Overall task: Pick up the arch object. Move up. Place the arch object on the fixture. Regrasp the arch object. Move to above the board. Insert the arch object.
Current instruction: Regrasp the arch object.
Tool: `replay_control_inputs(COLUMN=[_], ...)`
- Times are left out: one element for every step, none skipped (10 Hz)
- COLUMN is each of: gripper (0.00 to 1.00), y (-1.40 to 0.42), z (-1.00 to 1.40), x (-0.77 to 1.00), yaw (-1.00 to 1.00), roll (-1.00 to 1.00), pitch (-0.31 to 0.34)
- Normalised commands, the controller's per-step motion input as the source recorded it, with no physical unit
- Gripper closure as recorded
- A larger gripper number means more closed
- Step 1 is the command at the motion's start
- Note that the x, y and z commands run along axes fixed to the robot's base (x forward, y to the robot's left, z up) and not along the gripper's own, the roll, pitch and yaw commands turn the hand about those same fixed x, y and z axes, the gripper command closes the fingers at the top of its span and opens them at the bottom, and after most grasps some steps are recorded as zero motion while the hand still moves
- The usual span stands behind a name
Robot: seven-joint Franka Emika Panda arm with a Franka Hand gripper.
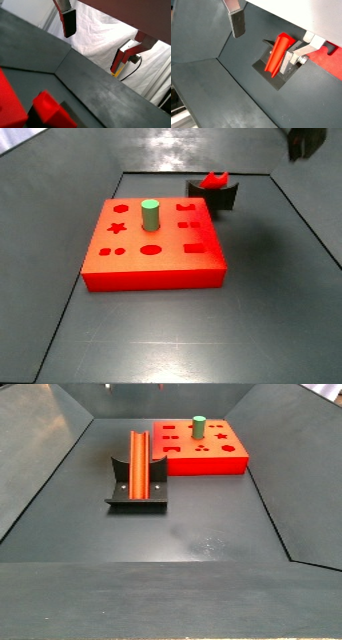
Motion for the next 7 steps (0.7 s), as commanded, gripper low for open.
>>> replay_control_inputs(gripper=[0.0, 0.0, 0.0, 0.0, 0.0, 0.0, 0.0], y=[0.04, 0.03, 0.03, 0.03, 0.02, 0.02, 0.01], z=[-1.0, -1.0, -1.0, -1.0, -1.0, -0.98, -0.75], x=[0.07, 0.07, 0.08, 0.09, 0.1, 0.1, 0.08], yaw=[0.1, 0.07, 0.02, -0.01, -0.03, -0.04, -0.05], roll=[0.1, 0.09, 0.08, 0.07, 0.07, 0.07, 0.06], pitch=[-0.124, -0.132, -0.134, -0.123, -0.1, -0.091, -0.055])
